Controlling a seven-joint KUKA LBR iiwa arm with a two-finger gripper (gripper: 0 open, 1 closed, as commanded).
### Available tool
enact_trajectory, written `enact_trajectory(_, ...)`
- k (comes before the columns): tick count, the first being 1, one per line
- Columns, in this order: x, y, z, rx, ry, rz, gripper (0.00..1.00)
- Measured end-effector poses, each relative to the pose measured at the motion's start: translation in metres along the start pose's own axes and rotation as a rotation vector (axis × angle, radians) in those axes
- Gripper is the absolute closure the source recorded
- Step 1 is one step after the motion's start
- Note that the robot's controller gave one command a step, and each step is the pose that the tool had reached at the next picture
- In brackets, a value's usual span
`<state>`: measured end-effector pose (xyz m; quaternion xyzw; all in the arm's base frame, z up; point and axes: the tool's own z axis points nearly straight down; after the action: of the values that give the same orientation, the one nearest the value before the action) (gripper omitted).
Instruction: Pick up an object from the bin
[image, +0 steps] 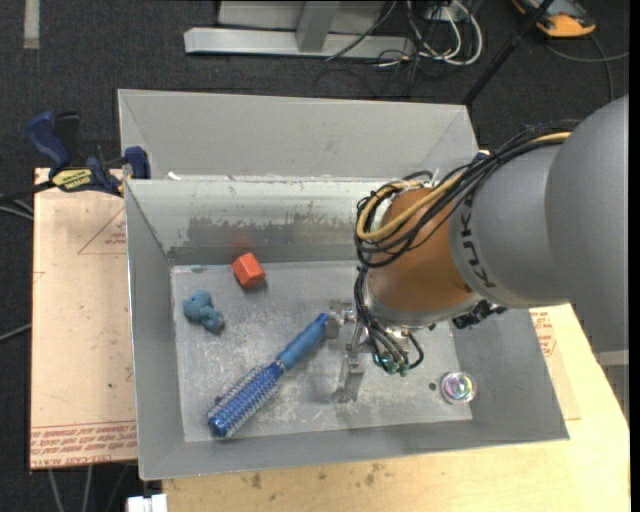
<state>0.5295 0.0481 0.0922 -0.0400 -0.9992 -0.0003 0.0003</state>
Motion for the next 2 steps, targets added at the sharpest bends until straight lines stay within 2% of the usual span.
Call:
enact_trajectory(1, 0.000, 0.000, 0.000, 0.000, 0.000, 0.000, 0.00)
enact_trajectory(2, 0.010, -0.057, 0.014, 0.002, 0.001, -0.428, 0.00)
